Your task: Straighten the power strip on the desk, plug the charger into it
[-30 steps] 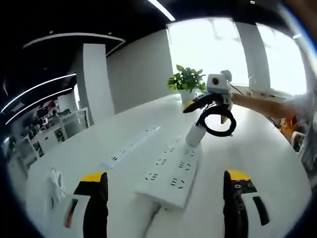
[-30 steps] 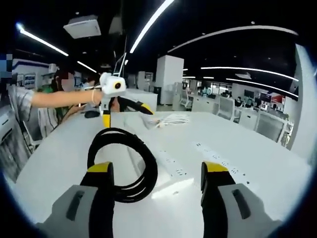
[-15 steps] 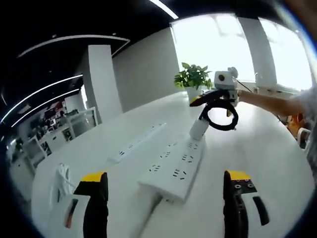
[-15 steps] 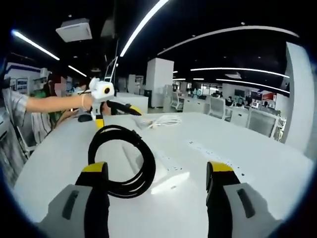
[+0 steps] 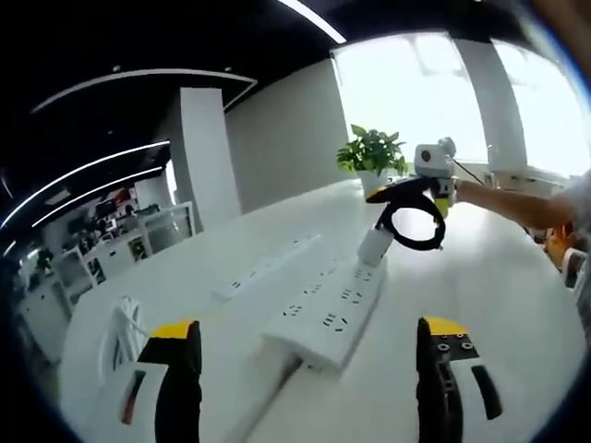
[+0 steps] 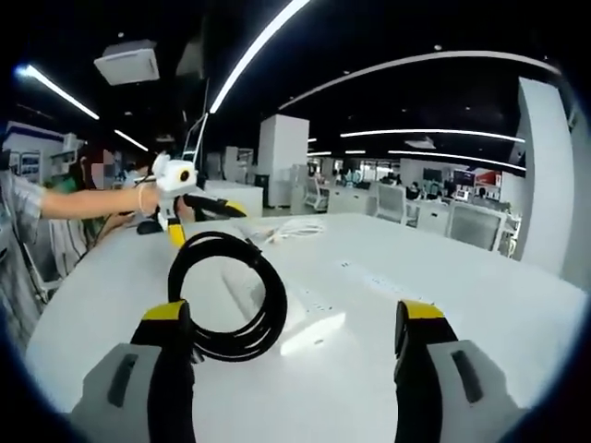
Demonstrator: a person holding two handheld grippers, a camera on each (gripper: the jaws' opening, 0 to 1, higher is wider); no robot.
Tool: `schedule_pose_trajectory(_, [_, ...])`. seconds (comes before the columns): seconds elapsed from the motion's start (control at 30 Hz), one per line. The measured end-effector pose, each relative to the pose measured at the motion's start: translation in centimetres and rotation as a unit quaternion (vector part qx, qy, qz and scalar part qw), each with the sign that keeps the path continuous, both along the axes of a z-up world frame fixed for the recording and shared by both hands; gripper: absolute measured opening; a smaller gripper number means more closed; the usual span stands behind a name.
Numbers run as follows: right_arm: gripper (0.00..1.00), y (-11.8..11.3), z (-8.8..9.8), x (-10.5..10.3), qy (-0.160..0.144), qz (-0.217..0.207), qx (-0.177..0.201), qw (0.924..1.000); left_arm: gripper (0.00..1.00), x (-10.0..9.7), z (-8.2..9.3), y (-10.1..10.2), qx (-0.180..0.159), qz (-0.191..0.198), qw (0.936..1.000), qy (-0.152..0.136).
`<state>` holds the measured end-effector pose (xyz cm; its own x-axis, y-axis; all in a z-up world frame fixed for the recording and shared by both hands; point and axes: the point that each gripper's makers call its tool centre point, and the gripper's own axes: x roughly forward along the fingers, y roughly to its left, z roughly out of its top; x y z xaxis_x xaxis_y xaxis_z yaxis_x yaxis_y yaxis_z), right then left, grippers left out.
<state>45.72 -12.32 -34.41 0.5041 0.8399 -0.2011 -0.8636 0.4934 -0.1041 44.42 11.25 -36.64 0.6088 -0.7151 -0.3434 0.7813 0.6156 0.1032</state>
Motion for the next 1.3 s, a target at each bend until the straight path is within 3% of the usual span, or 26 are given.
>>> schedule_pose_trajectory(0.3, [1.00,-1.3,0.4,-0.4,-0.008,-0.022,0.014,0.9996,0.99,-0.9,0.9,0.6,-0.027,0.018,0.9994,-0.008])
schedule_pose_trajectory(0.73, [1.00,-2.9,1.0,-1.8,-0.016,-0.051,0.027,0.9982,0.99,-2.0,1.8,1.4,-0.048,0.054,0.9972,-0.017])
schedule_pose_trajectory(1.0, [1.00,-3.4,1.1,-2.9,-0.015,-0.076,0.027,0.9966,0.99,-3.3,3.2,1.9,-0.065,0.091,0.9930,-0.036])
schedule_pose_trajectory(1.3, [1.00,-3.5,1.6,-5.1,-0.040,-0.096,0.015,0.9945,0.99,-4.6,4.3,3.4,-0.083,0.131,0.9865,-0.054])
